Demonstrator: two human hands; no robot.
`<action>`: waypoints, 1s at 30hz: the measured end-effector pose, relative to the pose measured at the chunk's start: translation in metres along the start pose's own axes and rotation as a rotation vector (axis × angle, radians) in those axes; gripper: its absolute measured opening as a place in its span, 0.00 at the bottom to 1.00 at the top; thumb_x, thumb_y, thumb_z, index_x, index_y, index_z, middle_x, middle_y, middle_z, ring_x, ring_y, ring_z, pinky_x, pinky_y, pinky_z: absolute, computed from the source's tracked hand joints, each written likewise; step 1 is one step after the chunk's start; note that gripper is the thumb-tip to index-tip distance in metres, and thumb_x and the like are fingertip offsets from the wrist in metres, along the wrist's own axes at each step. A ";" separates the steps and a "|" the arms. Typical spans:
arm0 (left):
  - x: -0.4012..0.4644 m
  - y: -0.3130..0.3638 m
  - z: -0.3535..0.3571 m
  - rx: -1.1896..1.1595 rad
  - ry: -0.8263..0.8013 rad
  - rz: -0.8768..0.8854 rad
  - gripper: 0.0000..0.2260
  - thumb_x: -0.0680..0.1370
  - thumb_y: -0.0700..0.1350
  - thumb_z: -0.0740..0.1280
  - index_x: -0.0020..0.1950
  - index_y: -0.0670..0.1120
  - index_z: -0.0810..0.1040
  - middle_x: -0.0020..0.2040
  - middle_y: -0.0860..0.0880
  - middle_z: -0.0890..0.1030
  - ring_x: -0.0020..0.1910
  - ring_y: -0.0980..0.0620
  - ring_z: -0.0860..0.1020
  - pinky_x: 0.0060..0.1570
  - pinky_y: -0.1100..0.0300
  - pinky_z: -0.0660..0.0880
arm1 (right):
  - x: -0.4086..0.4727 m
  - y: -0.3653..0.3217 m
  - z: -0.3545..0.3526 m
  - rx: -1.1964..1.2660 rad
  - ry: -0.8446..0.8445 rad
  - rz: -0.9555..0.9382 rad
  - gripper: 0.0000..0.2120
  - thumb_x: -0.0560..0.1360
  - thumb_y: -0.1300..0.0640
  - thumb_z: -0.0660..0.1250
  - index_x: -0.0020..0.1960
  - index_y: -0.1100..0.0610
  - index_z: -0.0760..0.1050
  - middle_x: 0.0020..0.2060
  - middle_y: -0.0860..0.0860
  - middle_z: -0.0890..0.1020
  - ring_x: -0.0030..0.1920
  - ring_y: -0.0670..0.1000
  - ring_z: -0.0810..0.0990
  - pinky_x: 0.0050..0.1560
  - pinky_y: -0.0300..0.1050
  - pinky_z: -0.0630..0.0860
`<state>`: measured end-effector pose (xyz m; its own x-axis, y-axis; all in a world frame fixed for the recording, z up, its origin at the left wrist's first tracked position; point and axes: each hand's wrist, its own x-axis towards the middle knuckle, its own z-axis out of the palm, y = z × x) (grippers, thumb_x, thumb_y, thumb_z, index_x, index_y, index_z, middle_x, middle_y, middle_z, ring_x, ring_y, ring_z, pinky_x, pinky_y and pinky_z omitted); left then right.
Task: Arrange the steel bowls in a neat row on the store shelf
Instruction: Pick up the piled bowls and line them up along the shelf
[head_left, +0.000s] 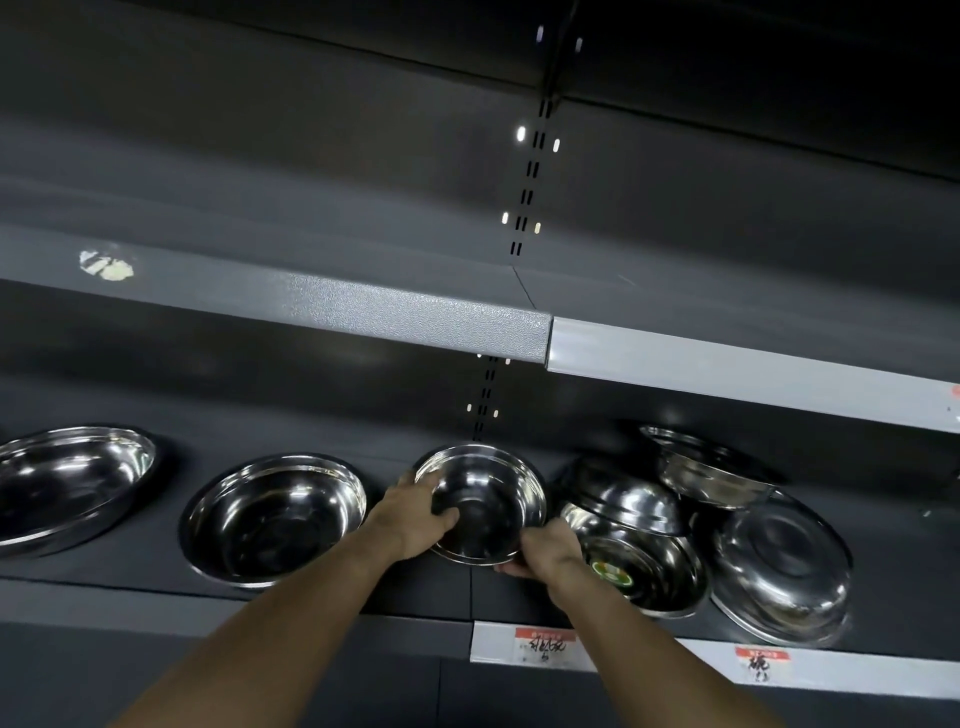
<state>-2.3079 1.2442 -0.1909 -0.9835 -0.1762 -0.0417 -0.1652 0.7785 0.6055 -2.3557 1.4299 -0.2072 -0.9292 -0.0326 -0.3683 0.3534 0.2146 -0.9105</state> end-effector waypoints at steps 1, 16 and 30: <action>-0.001 -0.001 -0.001 0.003 0.000 0.002 0.31 0.77 0.56 0.65 0.78 0.54 0.59 0.77 0.46 0.60 0.73 0.43 0.63 0.71 0.48 0.65 | -0.003 -0.001 -0.002 -0.013 0.002 -0.003 0.09 0.72 0.70 0.64 0.49 0.70 0.80 0.39 0.64 0.85 0.34 0.59 0.86 0.30 0.43 0.81; -0.031 -0.015 -0.037 0.061 0.129 0.070 0.32 0.79 0.60 0.62 0.78 0.47 0.59 0.77 0.44 0.60 0.76 0.44 0.61 0.74 0.52 0.60 | -0.043 0.007 -0.014 -0.073 0.093 -0.029 0.11 0.73 0.67 0.64 0.51 0.71 0.79 0.36 0.65 0.85 0.31 0.59 0.85 0.27 0.42 0.80; -0.073 -0.034 -0.055 0.247 0.167 0.016 0.33 0.78 0.62 0.59 0.79 0.50 0.57 0.79 0.45 0.56 0.78 0.45 0.52 0.76 0.51 0.53 | -0.056 0.018 -0.010 -0.045 0.081 0.045 0.09 0.76 0.68 0.60 0.51 0.71 0.77 0.37 0.65 0.84 0.29 0.60 0.85 0.24 0.44 0.80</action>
<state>-2.2263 1.1974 -0.1648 -0.9635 -0.2440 0.1101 -0.1833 0.9011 0.3929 -2.2982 1.4453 -0.2008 -0.9190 0.0569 -0.3901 0.3910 0.2582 -0.8835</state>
